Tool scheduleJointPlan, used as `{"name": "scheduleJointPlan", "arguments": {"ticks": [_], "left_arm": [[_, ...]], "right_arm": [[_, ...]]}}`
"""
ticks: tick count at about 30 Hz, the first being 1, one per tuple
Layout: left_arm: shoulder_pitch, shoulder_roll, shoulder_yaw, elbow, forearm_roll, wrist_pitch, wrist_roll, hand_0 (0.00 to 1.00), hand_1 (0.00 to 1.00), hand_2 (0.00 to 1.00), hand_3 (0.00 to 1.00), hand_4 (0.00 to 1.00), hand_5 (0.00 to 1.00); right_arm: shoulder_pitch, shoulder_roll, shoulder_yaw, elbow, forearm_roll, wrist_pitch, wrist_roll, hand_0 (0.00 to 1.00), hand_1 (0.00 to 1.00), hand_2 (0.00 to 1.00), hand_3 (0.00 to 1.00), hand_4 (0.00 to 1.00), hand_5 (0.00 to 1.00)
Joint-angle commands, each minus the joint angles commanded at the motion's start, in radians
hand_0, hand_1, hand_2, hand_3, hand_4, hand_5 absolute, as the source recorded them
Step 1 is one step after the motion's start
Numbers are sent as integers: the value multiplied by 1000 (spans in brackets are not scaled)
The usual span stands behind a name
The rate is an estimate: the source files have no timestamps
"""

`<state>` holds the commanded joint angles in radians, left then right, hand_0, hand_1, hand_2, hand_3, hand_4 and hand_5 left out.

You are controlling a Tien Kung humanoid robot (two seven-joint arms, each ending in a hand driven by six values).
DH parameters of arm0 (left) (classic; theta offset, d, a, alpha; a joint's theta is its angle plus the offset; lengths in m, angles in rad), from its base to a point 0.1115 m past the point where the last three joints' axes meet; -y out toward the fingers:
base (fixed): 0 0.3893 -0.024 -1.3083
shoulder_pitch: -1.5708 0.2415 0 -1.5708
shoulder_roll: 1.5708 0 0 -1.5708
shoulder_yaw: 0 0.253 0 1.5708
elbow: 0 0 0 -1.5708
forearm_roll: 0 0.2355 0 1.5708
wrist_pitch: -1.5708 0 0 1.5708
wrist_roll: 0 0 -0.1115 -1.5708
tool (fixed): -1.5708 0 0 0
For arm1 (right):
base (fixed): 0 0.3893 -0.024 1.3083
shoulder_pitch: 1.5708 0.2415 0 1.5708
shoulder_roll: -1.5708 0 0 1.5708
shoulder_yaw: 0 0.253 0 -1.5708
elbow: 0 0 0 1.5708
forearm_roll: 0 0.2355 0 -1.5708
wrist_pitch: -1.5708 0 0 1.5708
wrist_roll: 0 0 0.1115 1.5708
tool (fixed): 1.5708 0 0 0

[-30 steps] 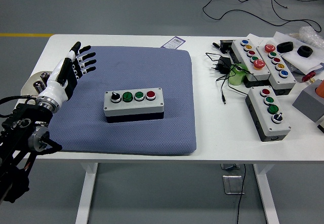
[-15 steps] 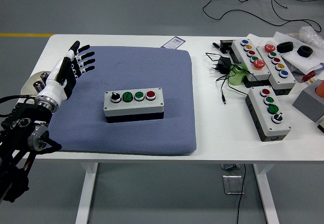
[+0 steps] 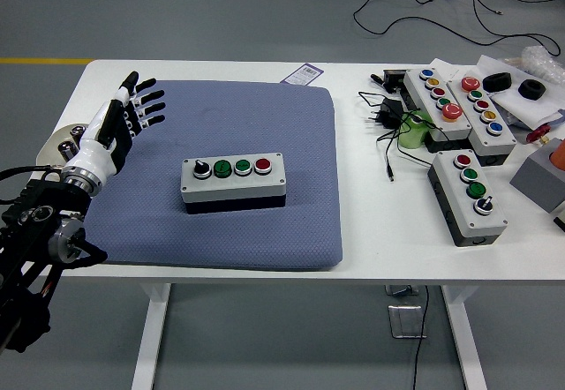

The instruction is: Pick up the button,place it on the desk,press the button,press the button

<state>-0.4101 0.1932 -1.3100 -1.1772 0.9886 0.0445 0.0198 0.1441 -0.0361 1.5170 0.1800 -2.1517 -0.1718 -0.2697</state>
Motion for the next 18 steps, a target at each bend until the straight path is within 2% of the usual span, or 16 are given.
{"name": "scheduleJointPlan", "arguments": {"ticks": [18], "left_arm": [[-1, 1, -1, 2, 1, 4, 1, 761, 815, 836, 861, 720, 998]], "right_arm": [[2, 1, -3, 0, 6, 0, -1, 673, 646, 690, 635, 312, 190]]}}
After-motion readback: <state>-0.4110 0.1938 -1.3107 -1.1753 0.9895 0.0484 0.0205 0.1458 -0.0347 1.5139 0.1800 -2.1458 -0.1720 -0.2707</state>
